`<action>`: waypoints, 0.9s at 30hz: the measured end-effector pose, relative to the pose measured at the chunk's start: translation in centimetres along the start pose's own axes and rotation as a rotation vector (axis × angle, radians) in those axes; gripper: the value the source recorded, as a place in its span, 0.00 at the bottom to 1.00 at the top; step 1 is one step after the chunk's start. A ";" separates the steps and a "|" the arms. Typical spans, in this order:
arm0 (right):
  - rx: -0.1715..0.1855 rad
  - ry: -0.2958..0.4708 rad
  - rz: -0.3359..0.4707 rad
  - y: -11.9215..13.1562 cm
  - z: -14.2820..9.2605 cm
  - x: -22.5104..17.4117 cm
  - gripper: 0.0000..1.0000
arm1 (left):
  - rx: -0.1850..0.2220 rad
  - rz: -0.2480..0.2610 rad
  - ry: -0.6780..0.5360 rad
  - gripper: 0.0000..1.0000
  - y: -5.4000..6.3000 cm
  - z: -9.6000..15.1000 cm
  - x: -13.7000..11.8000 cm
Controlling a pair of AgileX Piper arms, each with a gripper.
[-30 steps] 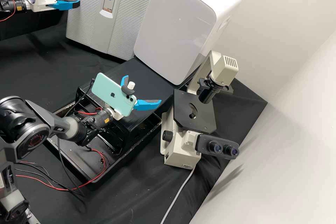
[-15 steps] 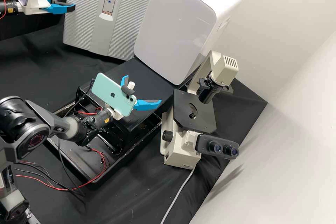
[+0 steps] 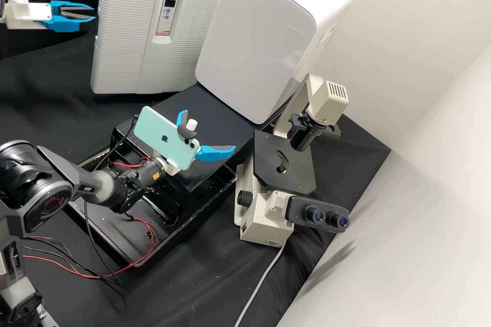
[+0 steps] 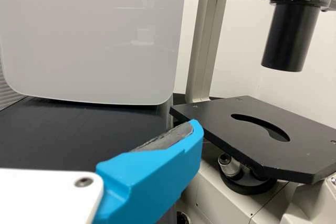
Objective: Open the incubator door
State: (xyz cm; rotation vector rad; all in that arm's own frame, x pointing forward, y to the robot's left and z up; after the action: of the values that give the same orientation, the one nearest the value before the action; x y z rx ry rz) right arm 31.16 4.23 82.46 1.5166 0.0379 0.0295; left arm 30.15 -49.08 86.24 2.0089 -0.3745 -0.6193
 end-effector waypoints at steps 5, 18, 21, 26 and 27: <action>0.000 0.000 0.000 0.0 0.0 0.0 1.00 | 0.024 0.036 -0.024 0.00 1.0 1.8 -1.3; 0.000 0.000 0.000 0.0 0.0 0.0 1.00 | 0.006 0.019 -0.017 0.00 0.2 2.8 -2.4; 0.000 0.000 0.000 0.0 0.0 0.0 1.00 | -0.006 0.034 0.000 0.00 0.3 2.7 -2.5; 0.000 0.000 0.000 0.0 0.0 0.0 1.00 | -0.028 0.107 0.136 0.00 0.7 1.5 -2.8; 0.000 0.000 0.000 0.0 0.0 0.0 1.00 | -0.032 0.126 0.207 1.00 0.9 0.8 -3.0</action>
State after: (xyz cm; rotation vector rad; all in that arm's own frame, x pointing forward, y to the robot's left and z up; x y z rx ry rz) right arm 31.16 4.23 82.46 1.5166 0.0379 0.0295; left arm 27.22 -48.64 87.50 1.9793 -0.3600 -0.3333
